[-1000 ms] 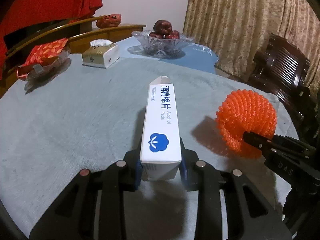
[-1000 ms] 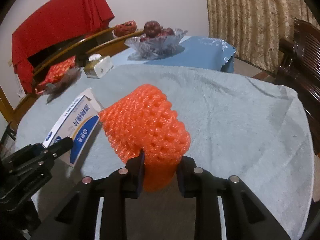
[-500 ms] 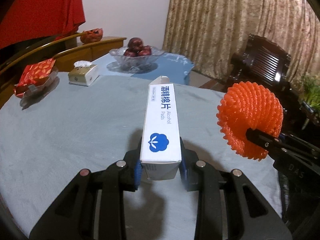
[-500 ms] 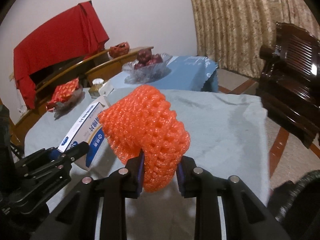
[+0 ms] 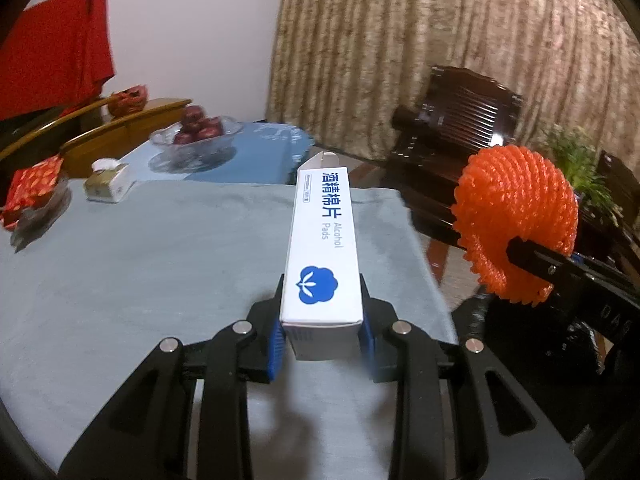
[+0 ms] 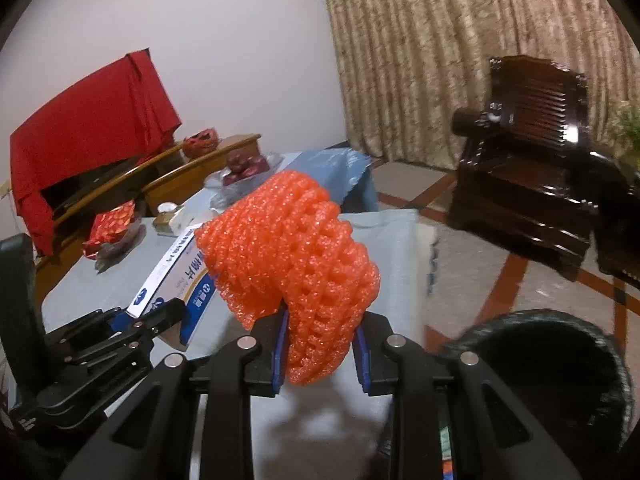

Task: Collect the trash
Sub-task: 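Carry the alcohol-pad box and orange foam net over the bin with both tools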

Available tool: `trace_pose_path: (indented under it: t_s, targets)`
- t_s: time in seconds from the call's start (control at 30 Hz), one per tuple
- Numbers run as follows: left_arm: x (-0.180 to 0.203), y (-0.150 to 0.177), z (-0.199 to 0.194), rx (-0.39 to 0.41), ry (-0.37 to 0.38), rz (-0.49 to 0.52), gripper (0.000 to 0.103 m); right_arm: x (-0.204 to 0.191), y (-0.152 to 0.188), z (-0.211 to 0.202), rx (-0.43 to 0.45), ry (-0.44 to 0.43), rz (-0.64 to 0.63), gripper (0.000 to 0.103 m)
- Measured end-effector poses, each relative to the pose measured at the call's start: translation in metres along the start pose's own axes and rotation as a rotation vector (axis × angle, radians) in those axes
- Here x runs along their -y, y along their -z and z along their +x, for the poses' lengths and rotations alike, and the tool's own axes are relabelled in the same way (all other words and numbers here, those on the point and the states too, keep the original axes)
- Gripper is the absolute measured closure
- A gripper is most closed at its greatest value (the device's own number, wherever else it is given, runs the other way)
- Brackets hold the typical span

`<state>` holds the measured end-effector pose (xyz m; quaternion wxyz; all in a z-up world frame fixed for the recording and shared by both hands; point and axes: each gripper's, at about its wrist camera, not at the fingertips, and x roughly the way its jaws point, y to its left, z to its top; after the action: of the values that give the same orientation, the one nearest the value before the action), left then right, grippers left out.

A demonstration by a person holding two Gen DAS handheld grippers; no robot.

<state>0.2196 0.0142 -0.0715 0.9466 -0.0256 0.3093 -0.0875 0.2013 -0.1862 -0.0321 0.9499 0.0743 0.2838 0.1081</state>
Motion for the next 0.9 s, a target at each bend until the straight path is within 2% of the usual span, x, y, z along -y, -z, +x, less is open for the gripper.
trace_pose_path:
  t_s: [0.4,0.67,0.9]
  targets:
    - [0.081,0.011,-0.001,-0.024,0.139,0.078,0.074,0.07,0.022,-0.063,0.039,0.141,0.072,0.076]
    - [0.135,0.021,0.009,-0.06,0.23,0.142,0.074,0.12,0.05,-0.085,0.018,0.244,0.149,0.076]
    - [0.178,0.038,0.026,-0.092,0.29,0.188,0.074,0.151,0.07,-0.096,-0.004,0.299,0.19,0.076]
